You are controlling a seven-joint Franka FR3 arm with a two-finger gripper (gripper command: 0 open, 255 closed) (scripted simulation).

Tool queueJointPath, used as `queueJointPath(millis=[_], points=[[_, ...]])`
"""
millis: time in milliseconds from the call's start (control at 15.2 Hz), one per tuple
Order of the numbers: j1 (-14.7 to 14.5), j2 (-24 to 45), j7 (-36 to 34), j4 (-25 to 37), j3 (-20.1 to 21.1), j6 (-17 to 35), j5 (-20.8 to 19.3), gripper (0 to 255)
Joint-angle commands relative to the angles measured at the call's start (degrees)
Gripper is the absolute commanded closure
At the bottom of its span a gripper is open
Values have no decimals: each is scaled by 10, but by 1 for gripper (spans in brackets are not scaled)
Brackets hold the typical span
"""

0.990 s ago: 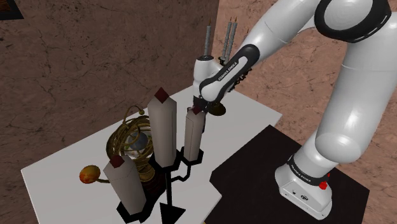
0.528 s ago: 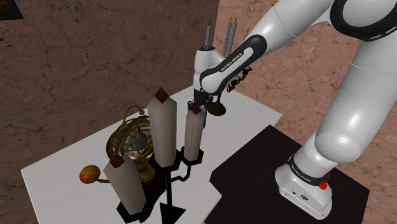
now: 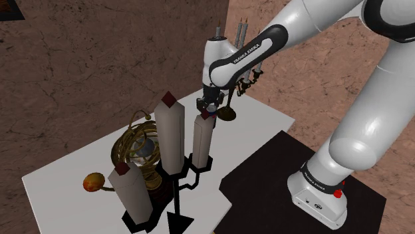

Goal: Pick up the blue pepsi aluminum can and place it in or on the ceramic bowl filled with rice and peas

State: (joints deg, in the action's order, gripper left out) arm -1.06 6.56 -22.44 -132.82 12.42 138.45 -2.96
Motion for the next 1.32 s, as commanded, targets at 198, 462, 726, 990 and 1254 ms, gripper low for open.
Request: queueJointPath(millis=[198, 462, 726, 990, 1254], points=[[1, -29, 8, 9, 2, -38, 11, 255], [-12, -14, -19, 43, 13, -58, 6, 255], [-41, 34, -74, 114, 30, -83, -11, 255], [-73, 88, -124, 194, 42, -113, -30, 255], [-108, 148, -168, 288, 49, -150, -49, 255]])
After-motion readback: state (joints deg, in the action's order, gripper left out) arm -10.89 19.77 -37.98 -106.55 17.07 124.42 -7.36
